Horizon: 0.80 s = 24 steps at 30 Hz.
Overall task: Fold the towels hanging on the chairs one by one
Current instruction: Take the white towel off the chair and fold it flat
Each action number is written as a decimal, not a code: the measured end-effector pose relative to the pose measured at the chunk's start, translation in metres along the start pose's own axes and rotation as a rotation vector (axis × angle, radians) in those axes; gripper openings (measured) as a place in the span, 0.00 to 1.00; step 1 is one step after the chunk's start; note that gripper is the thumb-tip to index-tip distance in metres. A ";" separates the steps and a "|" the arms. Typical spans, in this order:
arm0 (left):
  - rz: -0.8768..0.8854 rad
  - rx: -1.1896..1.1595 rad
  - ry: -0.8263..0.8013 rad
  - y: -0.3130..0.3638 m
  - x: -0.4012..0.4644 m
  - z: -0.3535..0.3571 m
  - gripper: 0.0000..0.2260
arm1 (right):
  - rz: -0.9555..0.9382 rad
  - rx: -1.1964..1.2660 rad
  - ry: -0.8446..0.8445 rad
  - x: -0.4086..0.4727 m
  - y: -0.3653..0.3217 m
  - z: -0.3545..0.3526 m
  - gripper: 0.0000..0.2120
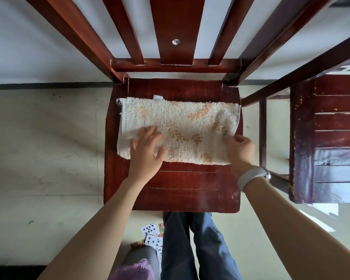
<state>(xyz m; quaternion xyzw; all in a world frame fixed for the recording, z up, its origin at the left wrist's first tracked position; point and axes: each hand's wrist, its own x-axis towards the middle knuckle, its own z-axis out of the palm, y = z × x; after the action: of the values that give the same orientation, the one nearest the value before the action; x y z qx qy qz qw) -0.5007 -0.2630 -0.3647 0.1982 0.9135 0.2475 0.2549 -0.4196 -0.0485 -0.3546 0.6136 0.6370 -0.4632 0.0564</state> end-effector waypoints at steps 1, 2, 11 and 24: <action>-0.056 -0.187 0.063 0.005 -0.001 -0.005 0.14 | 0.009 0.097 -0.056 -0.005 -0.008 -0.004 0.10; -0.137 -0.350 0.112 0.009 -0.003 -0.012 0.12 | -0.003 0.156 -0.117 -0.013 -0.018 -0.007 0.11; -0.843 -1.554 0.306 -0.015 -0.024 -0.047 0.10 | -0.298 -0.104 -0.581 -0.096 -0.096 0.099 0.12; -0.636 -0.616 0.501 -0.008 -0.007 -0.025 0.13 | -0.949 -1.057 -0.345 -0.028 -0.131 0.131 0.21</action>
<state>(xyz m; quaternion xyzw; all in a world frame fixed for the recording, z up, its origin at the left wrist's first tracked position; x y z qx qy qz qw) -0.5110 -0.2815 -0.3475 -0.2395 0.8464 0.4555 0.1373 -0.5872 -0.1321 -0.3424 0.0808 0.9549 -0.1584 0.2378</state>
